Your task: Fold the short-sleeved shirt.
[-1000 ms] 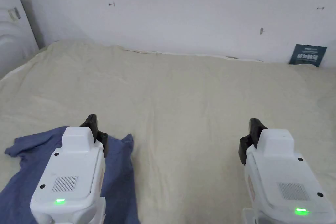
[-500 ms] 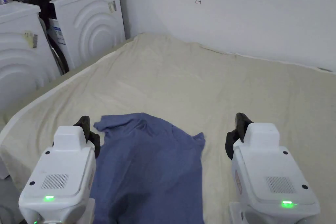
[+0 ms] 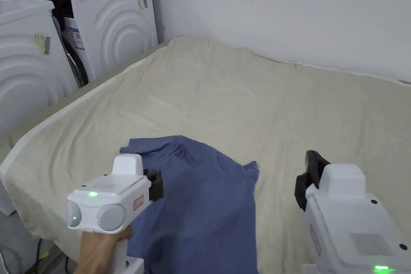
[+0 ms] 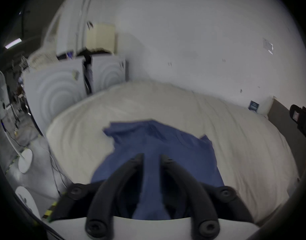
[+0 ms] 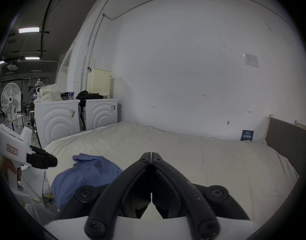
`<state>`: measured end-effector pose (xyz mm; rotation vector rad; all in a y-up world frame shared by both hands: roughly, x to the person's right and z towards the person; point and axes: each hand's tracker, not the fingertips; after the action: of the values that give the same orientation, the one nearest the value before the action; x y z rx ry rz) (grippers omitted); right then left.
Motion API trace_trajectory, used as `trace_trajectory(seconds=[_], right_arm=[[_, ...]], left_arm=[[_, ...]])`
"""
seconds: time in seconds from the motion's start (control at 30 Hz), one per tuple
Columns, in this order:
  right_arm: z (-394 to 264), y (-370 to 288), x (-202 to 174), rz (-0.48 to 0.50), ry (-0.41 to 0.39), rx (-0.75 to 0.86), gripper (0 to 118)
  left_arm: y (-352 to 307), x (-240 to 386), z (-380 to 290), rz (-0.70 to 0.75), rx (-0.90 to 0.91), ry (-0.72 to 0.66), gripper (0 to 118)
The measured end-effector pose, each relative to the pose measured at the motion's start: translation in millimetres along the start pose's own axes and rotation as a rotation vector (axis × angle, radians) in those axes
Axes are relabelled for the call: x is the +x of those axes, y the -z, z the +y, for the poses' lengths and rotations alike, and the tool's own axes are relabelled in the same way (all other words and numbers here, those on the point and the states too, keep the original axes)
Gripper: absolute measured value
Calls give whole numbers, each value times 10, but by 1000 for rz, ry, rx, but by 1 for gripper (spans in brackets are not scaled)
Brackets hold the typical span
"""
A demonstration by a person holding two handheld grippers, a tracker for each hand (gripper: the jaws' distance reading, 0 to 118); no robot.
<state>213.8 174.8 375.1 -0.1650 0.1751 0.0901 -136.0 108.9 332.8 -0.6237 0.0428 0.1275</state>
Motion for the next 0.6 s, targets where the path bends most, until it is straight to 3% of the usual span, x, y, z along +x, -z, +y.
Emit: trace_trajectory(seconds=[0.13, 0.2, 0.3, 0.43, 0.5, 0.6], right_arm=[[-80, -34, 212, -54, -12, -30, 1], [-131, -69, 320, -84, -13, -42, 1], [-210, -121, 458, -131, -2, -68, 1], [-317, -206, 615, -175, -8, -101, 1], [-361, -252, 700, -192, -5, -117, 1], [-421, -310, 812, -211, 9, -132, 1]], left_arm=[[505, 116, -85, -25, -188, 32, 109], [671, 212, -159, -11, -218, 34, 115], [995, 278, -319, 21, -295, 35, 112], [1253, 347, -591, 36, -421, 41, 80], [1126, 424, -626, 67, -317, 57, 74], [1076, 488, -567, 25, -346, 58, 14]])
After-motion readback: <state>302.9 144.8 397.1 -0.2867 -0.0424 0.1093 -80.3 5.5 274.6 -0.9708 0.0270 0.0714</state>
